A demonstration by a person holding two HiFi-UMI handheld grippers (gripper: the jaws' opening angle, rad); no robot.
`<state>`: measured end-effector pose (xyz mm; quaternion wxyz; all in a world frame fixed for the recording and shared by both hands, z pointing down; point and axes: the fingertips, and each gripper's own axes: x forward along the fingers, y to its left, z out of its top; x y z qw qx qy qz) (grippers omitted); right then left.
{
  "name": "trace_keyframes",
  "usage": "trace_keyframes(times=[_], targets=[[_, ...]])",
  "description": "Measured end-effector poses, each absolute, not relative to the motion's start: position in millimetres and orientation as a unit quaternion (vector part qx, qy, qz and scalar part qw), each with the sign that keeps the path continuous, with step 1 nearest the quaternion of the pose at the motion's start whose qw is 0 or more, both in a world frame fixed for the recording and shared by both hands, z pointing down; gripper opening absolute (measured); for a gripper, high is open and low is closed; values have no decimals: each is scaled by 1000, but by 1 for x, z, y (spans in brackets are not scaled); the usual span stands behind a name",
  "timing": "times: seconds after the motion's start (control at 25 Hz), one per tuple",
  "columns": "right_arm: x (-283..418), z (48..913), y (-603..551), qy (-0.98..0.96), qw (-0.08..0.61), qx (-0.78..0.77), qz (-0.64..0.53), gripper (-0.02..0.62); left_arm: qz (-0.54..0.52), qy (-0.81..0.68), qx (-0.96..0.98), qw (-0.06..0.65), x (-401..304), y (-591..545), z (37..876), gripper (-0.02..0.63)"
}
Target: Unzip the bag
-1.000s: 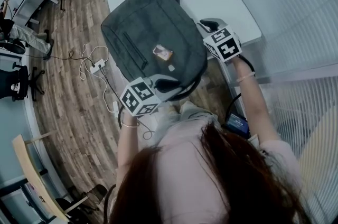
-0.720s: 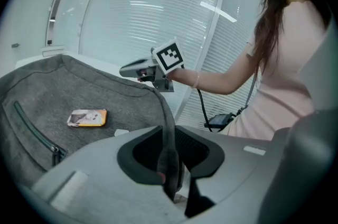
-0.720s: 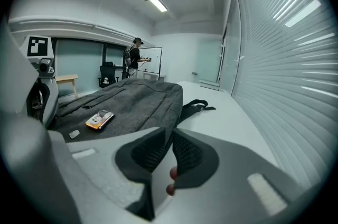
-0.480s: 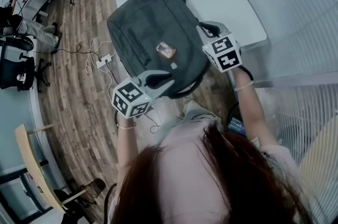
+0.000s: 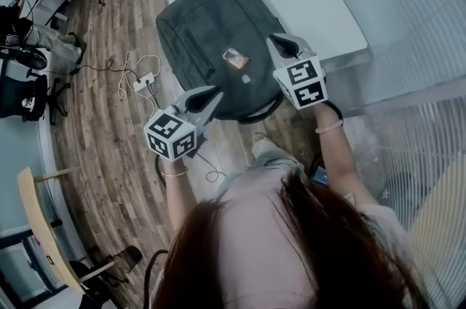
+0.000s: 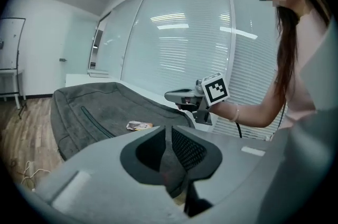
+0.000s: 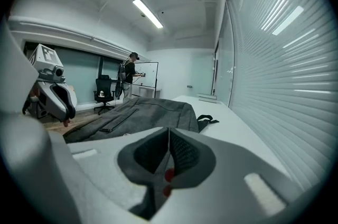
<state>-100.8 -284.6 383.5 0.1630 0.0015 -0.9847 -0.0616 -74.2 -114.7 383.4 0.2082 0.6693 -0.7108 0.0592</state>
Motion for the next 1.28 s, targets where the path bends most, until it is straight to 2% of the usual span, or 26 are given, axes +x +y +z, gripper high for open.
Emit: trace_keyframes(times=[0.16,1.28], targets=[[-90,371,-266,-987,148,12,-63,5,34,-740,646,184,-79,-101,370,29],[-28,313,-169,-994,73,39,-69,3,-25,-824,559,85,-63,-26,303,9]])
